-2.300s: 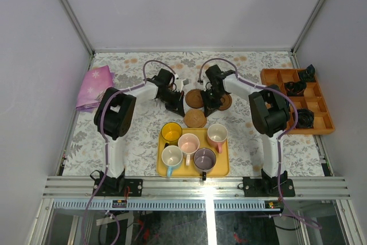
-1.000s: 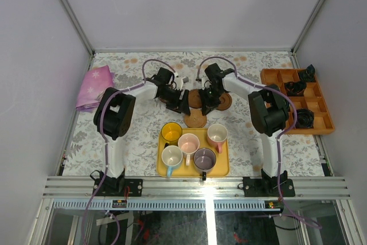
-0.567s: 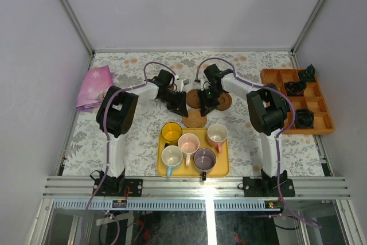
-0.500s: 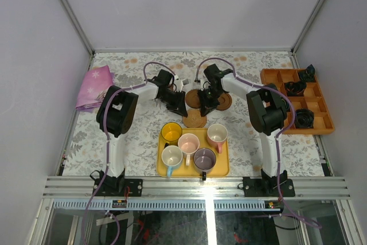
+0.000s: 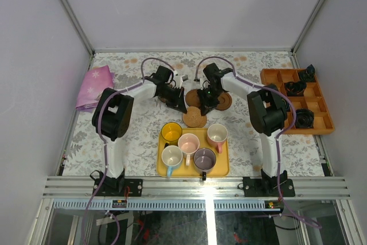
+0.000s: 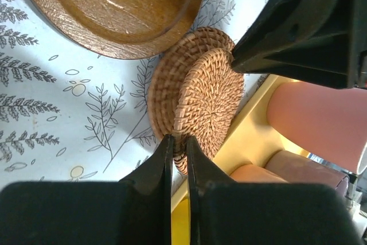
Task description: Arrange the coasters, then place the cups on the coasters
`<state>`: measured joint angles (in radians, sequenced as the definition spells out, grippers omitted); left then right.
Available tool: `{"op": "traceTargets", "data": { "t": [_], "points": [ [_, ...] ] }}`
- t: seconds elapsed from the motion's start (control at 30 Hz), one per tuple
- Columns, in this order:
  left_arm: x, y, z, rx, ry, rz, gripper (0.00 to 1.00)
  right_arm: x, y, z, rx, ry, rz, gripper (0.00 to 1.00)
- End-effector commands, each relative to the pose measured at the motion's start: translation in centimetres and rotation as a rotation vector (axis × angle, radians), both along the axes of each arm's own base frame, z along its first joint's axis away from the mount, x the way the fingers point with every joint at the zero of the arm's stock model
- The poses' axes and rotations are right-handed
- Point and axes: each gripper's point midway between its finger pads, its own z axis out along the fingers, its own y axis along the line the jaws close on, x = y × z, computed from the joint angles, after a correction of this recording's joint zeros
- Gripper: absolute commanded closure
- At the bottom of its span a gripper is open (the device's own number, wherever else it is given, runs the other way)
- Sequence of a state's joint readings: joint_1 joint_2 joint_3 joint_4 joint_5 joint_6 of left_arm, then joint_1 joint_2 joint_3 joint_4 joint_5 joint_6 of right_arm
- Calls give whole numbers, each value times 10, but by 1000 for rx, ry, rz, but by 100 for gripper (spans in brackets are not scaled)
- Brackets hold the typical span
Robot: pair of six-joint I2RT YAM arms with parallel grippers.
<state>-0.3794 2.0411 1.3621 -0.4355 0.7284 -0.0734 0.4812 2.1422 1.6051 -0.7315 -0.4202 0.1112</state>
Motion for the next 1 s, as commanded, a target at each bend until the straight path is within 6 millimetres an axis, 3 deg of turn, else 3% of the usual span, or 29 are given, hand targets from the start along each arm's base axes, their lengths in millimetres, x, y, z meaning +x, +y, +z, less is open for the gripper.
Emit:
{"op": "traceTargets", "data": {
  "t": [0.0,0.17,0.5,0.97],
  "points": [
    [8,12,16,72,-116,0,100,10,4,25,-3,-120,19,81],
    [10,26,25,94,-134,50,100,14,5,32,2,-143,16,80],
    [10,81,20,167,-99,227,100,9,7,29,15,-119,38,79],
    [13,79,23,106,-90,235,100,24,60,35,153,-108,148,79]
  ]
}}
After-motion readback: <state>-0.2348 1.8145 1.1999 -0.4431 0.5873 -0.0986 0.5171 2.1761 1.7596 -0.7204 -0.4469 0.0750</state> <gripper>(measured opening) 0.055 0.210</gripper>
